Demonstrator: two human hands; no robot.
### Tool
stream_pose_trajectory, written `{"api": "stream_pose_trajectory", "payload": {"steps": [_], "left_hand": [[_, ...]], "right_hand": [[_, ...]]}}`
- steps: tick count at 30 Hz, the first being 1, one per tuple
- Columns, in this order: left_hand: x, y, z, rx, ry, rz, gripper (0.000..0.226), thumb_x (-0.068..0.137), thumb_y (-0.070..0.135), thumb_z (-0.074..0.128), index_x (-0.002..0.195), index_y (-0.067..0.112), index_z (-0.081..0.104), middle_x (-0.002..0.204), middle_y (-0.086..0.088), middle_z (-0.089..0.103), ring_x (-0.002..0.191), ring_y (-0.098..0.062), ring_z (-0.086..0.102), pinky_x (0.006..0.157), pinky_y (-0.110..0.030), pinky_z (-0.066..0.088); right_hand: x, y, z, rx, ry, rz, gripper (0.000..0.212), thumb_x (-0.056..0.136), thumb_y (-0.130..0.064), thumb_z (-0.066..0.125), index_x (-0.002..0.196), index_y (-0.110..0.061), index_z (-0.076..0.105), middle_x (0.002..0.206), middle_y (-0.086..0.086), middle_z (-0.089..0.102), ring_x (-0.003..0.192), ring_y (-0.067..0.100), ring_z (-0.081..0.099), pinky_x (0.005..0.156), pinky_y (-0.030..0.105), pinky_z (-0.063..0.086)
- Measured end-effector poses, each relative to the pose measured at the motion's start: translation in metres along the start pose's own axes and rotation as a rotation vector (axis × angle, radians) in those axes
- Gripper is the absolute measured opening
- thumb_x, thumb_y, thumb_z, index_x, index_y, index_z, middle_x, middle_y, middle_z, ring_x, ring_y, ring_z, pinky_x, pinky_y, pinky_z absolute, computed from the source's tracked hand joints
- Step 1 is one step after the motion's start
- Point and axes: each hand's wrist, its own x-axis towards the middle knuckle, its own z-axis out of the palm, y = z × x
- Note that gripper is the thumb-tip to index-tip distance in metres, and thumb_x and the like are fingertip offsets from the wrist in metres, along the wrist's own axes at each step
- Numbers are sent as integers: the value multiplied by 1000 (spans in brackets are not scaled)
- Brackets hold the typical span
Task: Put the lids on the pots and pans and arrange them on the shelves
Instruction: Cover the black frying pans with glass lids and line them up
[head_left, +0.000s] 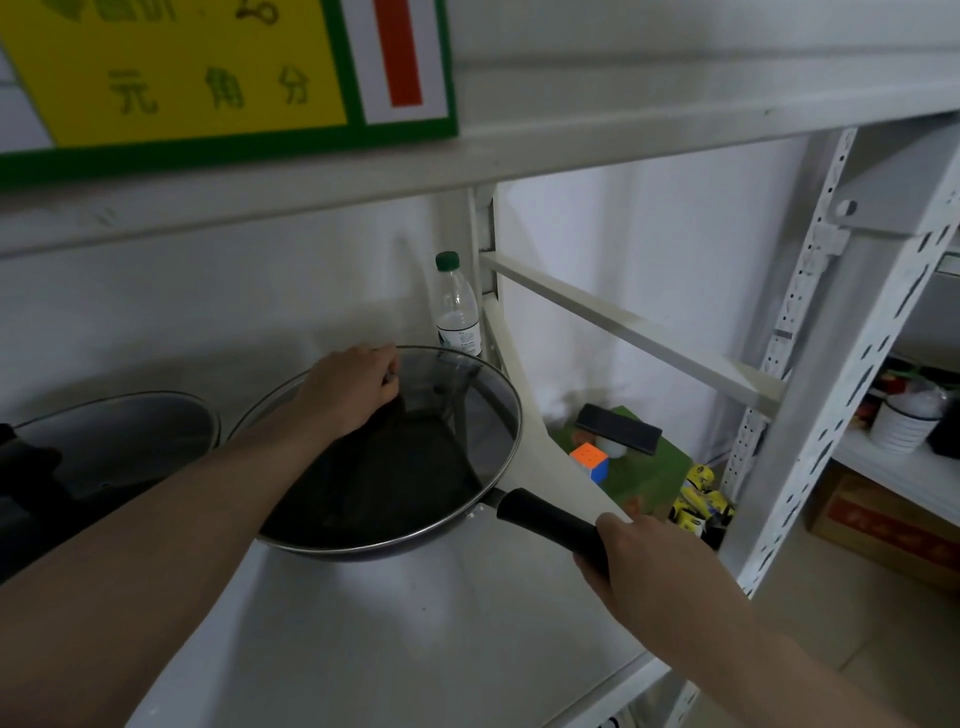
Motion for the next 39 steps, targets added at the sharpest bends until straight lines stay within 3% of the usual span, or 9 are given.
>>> {"api": "stream_pose_trajectory", "payload": {"steps": [8, 13, 17, 20, 22, 24, 28, 32, 39], "left_hand": [[-3, 4, 0, 49, -58, -45, 23, 95, 30, 44, 107, 14, 56, 110, -10, 57, 74, -19, 46, 66, -30, 33], [-7, 10, -5, 116, -115, -117, 34, 95, 38, 41, 115, 13, 52, 118, -13, 52, 97, -30, 58, 67, -32, 37], [-22, 10, -22, 89, -82, -198, 49, 90, 46, 46, 125, 12, 48, 125, -15, 47, 112, -33, 49, 87, -41, 44], [-43, 8, -46, 1, -59, -185, 58, 86, 49, 53, 132, 15, 45, 133, -11, 46, 120, -31, 45, 96, -42, 40], [-64, 10, -64, -106, -85, -171, 63, 82, 52, 57, 135, 21, 42, 136, -5, 45, 122, -27, 44, 100, -42, 40], [-86, 8, -84, -193, -112, -170, 64, 80, 55, 59, 135, 29, 40, 135, 0, 47, 120, -22, 46, 99, -42, 42], [-131, 4, -123, -234, -98, -156, 56, 78, 56, 59, 128, 38, 42, 123, 8, 54, 111, -16, 53, 87, -35, 46], [-177, 1, -151, -161, -28, -144, 50, 79, 52, 59, 124, 32, 49, 119, 2, 61, 106, -20, 59, 82, -31, 47], [-229, -10, -154, -94, -4, -235, 75, 66, 65, 42, 125, 20, 54, 120, -7, 65, 105, -28, 63, 86, -34, 48]], "right_hand": [[-1, -1, -2, 4, 0, 15, 30, 97, -44, 33, 76, -23, 30, 62, -7, 29, 49, 6, 28, 44, 20, 22], [-3, -2, -4, 9, 9, 13, 28, 96, -44, 33, 79, -22, 33, 63, -8, 30, 50, 7, 30, 44, 20, 23], [-6, -4, -11, -6, 28, -12, 33, 91, -55, 39, 85, -22, 40, 67, -9, 37, 64, 15, 49, 48, 22, 29], [-7, -14, -30, 60, 97, -75, 42, 87, -59, 44, 107, -23, 49, 96, -6, 59, 87, 14, 61, 63, 25, 41], [-7, -23, -49, 161, 139, -132, 51, 87, -56, 49, 125, -22, 45, 117, -4, 58, 102, 14, 58, 78, 26, 46], [-5, -32, -66, 248, 190, -213, 54, 86, -51, 54, 130, -22, 44, 123, -3, 57, 109, 14, 55, 86, 26, 46], [1, -43, -91, 274, 271, -343, 60, 84, -45, 59, 136, -22, 42, 118, -2, 60, 105, 13, 53, 78, 19, 35], [2, -52, -109, 282, 307, -417, 60, 82, -42, 63, 136, -21, 45, 124, 0, 61, 99, 14, 58, 80, 22, 40], [-16, -63, -115, 280, 292, -455, 60, 83, -42, 63, 136, -21, 45, 130, 1, 58, 109, 22, 59, 91, 32, 46]]}}
